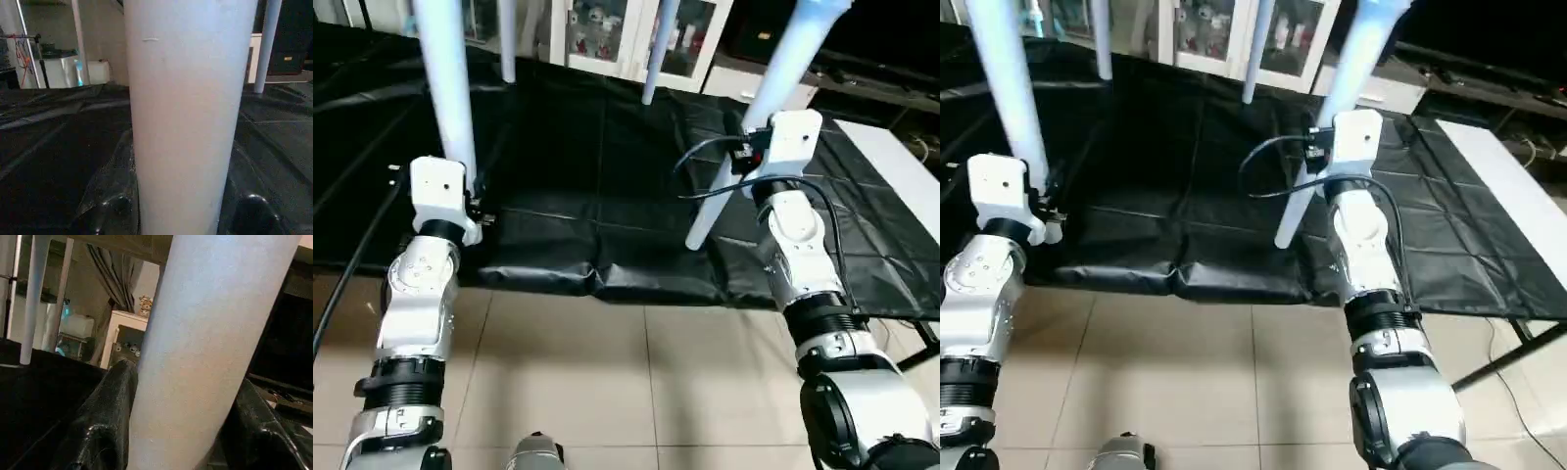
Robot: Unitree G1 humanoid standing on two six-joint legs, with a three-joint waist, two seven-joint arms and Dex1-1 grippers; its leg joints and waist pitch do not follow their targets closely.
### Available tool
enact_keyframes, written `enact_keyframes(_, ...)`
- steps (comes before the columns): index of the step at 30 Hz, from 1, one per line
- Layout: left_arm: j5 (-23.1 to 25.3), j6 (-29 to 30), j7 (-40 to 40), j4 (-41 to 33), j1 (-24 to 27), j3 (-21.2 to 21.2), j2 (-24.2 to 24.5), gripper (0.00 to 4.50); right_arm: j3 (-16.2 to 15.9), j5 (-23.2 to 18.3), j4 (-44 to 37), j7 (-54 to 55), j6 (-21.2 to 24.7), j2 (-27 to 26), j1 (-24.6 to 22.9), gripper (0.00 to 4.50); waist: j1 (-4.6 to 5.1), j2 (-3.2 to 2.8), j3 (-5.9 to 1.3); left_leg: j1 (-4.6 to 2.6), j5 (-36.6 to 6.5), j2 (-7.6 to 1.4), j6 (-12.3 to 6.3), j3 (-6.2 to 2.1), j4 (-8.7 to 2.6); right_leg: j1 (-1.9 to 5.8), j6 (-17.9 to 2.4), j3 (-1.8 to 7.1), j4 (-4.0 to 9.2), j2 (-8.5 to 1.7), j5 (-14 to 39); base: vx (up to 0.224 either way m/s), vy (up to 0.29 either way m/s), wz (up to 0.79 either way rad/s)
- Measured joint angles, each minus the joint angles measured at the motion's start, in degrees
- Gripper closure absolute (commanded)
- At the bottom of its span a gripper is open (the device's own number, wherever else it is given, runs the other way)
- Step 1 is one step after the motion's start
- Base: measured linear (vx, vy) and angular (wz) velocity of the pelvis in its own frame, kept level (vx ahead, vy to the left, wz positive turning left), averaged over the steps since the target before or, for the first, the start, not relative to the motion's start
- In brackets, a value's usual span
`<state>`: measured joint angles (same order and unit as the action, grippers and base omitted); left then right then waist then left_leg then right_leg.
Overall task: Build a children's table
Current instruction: Flip table
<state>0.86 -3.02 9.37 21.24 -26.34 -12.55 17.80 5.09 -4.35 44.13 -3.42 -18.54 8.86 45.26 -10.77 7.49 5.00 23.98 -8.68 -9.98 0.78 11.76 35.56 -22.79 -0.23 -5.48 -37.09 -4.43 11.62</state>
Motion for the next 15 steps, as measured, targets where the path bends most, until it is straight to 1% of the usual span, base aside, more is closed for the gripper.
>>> enact_keyframes(4, 0.0, -0.1, 0.2, 0.5, -0.3, 0.1, 0.1, 2.94, 0.0, 0.2, -0.5, 0.6, 0.3, -0.2, -0.2, 2.54, 0.17, 0.01, -0.01, 0.01, 0.0, 0.06, 0.0, 0.0, 0.0, 0.01, 0.0, 0.04, 0.06, -0.02, -0.1, 0.0, 0.0, 0.0)
enact_keyframes(8, 1.0, -2.4, 0.2, 12.4, -8.0, 0.6, 1.4, 2.94, -0.1, 0.5, -0.5, 2.3, 0.1, -0.7, -0.3, 2.54, -0.18, -0.07, 0.04, 0.04, 0.0, 0.06, 0.0, 0.0, -0.1, 0.0, 0.0, 0.03, 0.03, -0.01, -0.2, 0.0, 0.0, 0.0)
enact_keyframes(10, 1.1, -3.2, 0.2, 13.7, -8.8, 0.8, 1.8, 2.94, -0.1, 0.5, -0.5, 2.9, 0.0, -0.8, -0.3, 2.55, -0.1, -0.09, 0.03, 0.04, 0.0, 0.07, 0.01, 0.0, -0.1, 0.02, 0.0, 0.05, 0.06, -0.02, -0.2, 0.0, 0.0, 0.0)
enact_keyframes(13, 1.2, -4.8, -0.7, 17.2, -10.4, 1.1, 2.1, 2.94, -0.4, 0.6, -0.9, 4.2, 0.5, -1.5, -0.3, 2.55, 0.31, 0.0, -0.03, 0.04, 0.0, 0.09, 0.04, 0.0, -0.1, 0.02, -0.2, 0.06, 0.08, -0.02, -0.4, 0.0, 0.0, 0.0)
enact_keyframes(14, 1.2, -4.9, -0.8, 17.6, -10.7, 1.1, 2.3, 2.94, -0.5, 0.6, -1.2, 4.2, 0.6, -1.7, -0.4, 2.21, 0.49, -0.02, -0.02, 0.04, 0.0, 0.09, 0.04, 0.0, -0.1, 0.02, -0.3, 0.06, 0.08, -0.02, -0.4, 0.0, 0.0, 0.0)
enact_keyframes(15, 1.1, -4.9, -0.5, 17.6, -10.7, 1.1, 2.4, 2.94, -0.4, 0.5, -1.4, 4.0, 0.5, -1.9, -0.5, 2.21, 0.6, -0.02, -0.02, 0.04, 0.0, 0.09, 0.04, 0.0, -0.1, 0.02, -0.3, 0.06, 0.07, -0.03, -0.4, 0.0, 0.0, 0.0)
